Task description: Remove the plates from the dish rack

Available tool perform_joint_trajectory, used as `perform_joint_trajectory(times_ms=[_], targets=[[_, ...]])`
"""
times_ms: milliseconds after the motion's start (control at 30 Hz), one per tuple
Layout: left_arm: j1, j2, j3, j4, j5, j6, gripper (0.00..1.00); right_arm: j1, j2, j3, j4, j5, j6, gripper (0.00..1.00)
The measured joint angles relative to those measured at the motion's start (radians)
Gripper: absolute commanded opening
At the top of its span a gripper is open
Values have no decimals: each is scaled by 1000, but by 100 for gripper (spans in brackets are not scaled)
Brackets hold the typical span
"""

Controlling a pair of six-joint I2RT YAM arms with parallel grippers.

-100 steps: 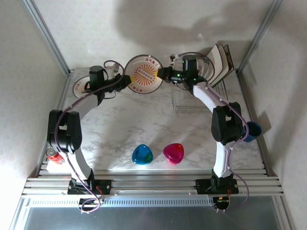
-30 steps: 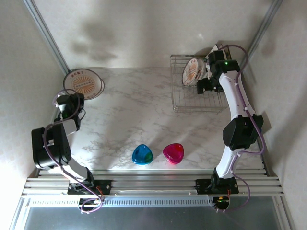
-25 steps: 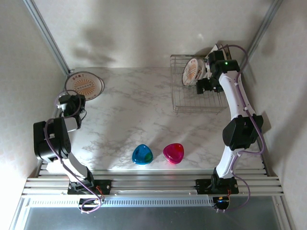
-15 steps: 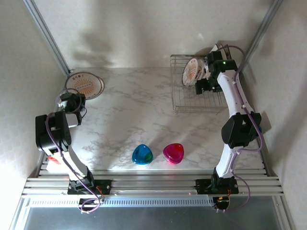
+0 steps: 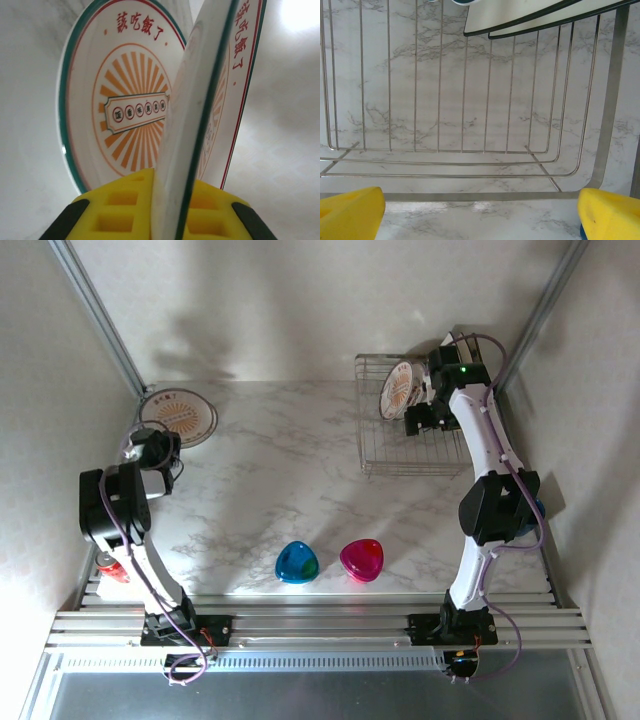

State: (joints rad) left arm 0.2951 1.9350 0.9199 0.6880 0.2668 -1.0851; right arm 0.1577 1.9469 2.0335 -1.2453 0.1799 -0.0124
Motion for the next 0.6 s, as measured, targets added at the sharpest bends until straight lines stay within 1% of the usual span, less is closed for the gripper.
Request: perform_joint_trajectory(times_ms=[600], targets=[[-13, 65, 49, -32, -7, 0, 0, 0, 0, 0, 1, 0, -3, 99]])
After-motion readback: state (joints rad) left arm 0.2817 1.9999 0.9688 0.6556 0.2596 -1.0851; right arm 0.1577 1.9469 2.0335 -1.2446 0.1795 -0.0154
